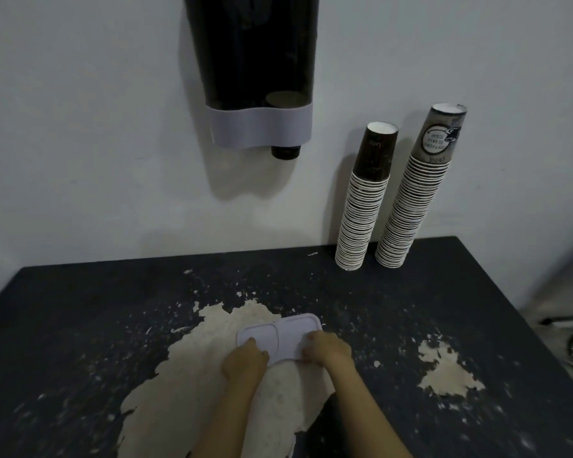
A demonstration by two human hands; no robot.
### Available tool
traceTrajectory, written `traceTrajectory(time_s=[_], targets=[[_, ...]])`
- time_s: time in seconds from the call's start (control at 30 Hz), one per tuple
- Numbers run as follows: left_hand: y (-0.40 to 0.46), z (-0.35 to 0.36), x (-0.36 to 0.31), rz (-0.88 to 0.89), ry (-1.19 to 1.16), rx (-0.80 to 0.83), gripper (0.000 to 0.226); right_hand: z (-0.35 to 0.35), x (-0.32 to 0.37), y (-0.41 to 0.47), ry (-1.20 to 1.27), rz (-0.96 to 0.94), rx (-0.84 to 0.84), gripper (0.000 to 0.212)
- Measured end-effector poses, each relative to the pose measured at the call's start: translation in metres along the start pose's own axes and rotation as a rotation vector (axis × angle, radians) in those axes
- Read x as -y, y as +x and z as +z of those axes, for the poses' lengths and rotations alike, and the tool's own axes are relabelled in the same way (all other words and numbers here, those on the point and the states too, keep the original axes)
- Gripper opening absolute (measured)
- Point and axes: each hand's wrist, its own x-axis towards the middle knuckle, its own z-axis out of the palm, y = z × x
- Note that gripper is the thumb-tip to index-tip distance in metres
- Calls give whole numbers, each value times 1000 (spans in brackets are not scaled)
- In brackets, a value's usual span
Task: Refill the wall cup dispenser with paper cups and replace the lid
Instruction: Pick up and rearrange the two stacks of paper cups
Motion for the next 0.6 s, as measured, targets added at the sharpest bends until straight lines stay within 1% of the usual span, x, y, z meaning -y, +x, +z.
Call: traceTrajectory(time_s=[0.03,0.1,0.2,0.3,0.37,0.47,0.53,0.6], targets=[[0,-5,-6,-19,31,32,50,-6,0,-1,95,20,9,44],[0,-12,-22,-10,30,70,47,-25,-2,0,327,15,-70,47],[-1,-26,-55,132,57,-28,46,-68,-10,9,674,-21,-274,64],[6,-51,-100,234,-5,-102,53,-116,-16,27,879,-60,-501,79],[12,-71,-127,316,-73,-127,59,-143,-17,41,934,-64,-590,89],[30,-99,-162,446,-162,-156,60,-170,-18,65,896,-62,-648,103],[41,-115,-178,485,-197,-183,62,-176,-19,83,859,-63,-681,105],[53,-124,-188,512,-240,-192,63,-174,-21,97,856,-97,-740,100]])
